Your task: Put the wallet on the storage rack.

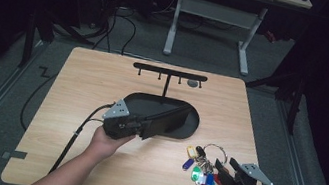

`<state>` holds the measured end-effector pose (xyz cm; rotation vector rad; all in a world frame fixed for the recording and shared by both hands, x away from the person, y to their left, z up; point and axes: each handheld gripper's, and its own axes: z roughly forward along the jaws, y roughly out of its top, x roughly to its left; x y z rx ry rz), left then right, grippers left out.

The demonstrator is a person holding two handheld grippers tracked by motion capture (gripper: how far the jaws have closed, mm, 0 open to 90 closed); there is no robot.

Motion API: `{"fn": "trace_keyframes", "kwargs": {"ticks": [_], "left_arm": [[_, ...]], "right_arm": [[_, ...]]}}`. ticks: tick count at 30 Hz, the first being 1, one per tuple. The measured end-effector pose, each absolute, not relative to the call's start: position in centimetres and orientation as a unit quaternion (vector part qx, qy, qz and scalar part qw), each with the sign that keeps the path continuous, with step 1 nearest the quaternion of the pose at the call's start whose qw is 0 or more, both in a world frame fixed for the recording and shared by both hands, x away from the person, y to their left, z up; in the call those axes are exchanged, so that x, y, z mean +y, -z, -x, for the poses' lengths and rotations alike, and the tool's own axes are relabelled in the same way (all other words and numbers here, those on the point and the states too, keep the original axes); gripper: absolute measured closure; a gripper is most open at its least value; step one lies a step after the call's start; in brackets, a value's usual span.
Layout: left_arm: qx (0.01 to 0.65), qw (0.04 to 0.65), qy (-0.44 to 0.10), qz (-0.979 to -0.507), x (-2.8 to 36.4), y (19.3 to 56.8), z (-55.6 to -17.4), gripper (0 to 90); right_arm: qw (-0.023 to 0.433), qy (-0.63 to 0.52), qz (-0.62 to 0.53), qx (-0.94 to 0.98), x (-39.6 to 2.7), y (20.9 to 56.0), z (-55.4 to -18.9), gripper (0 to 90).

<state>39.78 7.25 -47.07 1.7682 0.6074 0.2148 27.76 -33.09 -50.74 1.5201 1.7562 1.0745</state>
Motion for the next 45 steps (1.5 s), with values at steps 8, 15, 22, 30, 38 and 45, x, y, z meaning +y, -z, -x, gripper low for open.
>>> {"fn": "trace_keyframes", "kwargs": {"ticks": [8,15,22,30,38,45], "left_arm": [[0.264,0.561,-0.135,-0.773,7.8,47.3,-40.6,71.3],[0.272,0.549,-0.159,-0.774,8.0,47.7,-41.9,69.5],[0.289,0.535,-0.174,-0.775,8.3,48.3,-43.4,65.9],[0.321,0.510,-0.199,-0.773,8.9,48.6,-44.1,50.9],[0.317,0.518,-0.198,-0.769,9.8,48.0,-43.2,49.0],[0.307,0.509,-0.171,-0.786,9.1,50.3,-41.0,52.6]], "right_arm": [[0.288,-0.401,-0.567,0.660,-33.0,50.7,-27.8,40.5],[0.287,-0.400,-0.567,0.660,-33.0,50.8,-27.8,40.5],[0.287,-0.401,-0.571,0.656,-33.1,50.8,-27.7,40.7],[0.289,-0.402,-0.570,0.655,-33.3,50.8,-27.6,40.7],[0.289,-0.401,-0.571,0.656,-33.2,50.8,-27.7,40.7],[0.290,-0.400,-0.569,0.657,-33.0,50.7,-27.7,40.7]]}}
